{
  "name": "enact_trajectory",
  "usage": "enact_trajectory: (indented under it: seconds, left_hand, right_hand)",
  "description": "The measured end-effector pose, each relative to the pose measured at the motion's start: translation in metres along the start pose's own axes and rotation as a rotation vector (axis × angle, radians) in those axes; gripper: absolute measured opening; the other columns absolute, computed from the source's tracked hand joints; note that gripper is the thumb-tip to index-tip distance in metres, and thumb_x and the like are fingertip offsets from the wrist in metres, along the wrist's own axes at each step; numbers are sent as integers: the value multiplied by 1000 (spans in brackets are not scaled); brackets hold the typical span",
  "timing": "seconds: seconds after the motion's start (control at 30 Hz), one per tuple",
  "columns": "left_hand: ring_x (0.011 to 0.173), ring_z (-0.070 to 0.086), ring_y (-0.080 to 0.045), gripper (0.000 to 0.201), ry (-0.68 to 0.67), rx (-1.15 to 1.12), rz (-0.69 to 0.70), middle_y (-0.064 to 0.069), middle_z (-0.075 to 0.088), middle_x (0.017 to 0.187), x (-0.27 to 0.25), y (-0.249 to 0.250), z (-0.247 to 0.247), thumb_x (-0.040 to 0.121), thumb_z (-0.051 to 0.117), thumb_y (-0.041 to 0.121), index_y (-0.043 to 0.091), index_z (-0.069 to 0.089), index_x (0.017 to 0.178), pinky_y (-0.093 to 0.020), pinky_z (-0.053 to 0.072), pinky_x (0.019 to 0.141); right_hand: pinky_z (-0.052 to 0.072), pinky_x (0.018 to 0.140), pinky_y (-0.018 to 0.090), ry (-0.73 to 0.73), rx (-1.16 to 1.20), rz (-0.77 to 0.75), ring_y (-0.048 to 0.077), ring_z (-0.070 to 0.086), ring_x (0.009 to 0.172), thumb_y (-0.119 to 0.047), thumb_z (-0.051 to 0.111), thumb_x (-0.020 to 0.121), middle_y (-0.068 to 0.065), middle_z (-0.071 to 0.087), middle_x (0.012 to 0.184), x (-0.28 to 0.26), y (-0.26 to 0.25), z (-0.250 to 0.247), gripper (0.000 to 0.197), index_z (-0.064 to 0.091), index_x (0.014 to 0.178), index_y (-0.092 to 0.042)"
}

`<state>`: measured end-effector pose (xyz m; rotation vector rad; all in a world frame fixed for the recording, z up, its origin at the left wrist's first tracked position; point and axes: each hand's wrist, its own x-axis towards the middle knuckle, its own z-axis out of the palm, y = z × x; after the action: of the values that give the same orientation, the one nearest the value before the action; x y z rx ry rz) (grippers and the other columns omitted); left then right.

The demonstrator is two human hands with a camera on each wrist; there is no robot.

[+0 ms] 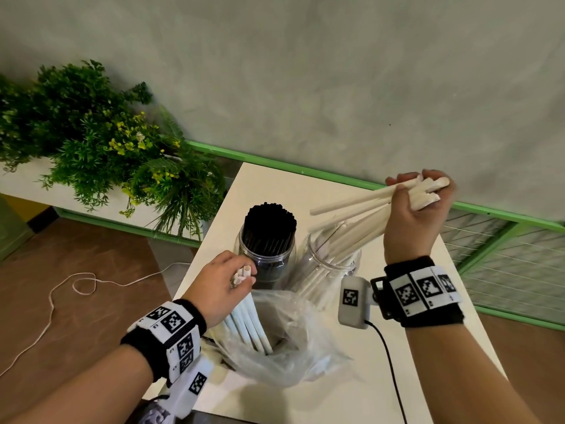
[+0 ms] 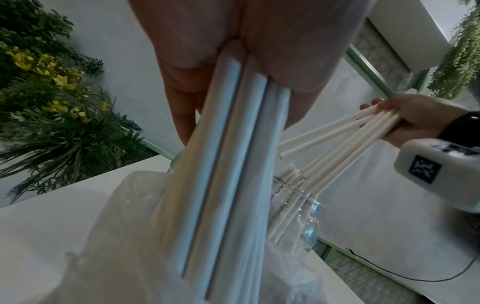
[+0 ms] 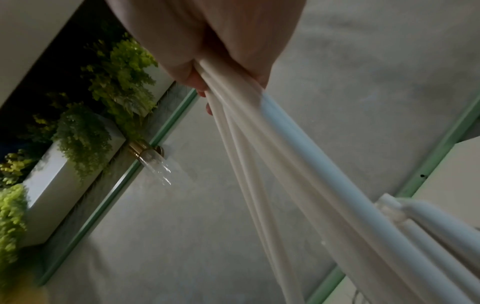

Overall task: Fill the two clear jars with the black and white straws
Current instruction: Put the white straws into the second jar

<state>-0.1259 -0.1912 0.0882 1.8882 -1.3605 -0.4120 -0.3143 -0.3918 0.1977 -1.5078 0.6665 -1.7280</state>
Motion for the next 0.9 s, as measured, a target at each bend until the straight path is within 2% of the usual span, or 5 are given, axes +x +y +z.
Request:
enact_trajectory:
  seconds: [0.13,0.27,0.4,0.53,0.9]
  left_hand:
    - [78,53,-2,12,12,27,-6,8,52,95,0,1,0,86,63,17,28,62,92,-6,33,68]
    - [78,53,-1,14,10,34,-8,10,52,95,0,1,1,86,63,17,29,61,92,-5,33,67]
    - [79,53,-2,11,3,22,-8,10,52,95,1,0,0,83,57,31,30,61,92,-6,34,67]
    - [80,54,-3,32,1,-5,-5,12,51,95,2,-2,1,72,42,50,32,61,91,-8,37,70]
    - [82,53,-2,33,7,-25,29,12,52,95,6,-9,2,72,41,52,34,60,92,-7,35,71]
  right_hand:
    - [48,89,36,-27,-93,-28,35,61,95,5,47,86,7,61,96,-10,5,2,37,40,105,-26]
    - [49,88,33,-67,-106,-51,32,61,94,8,46,85,-3,60,92,-12,3,4,43,42,103,-31]
    - [48,84,26,-111,-147,-37,26,62,93,6,46,85,-8,60,91,-14,7,10,43,42,103,-32]
    - [47,84,24,-39,-146,-28,24,61,91,9,45,83,-6,59,91,-11,9,14,47,41,102,-33]
    - [45,77,17,-54,-173,15,8,54,82,9,50,83,-4,55,92,-9,17,21,49,44,103,-35]
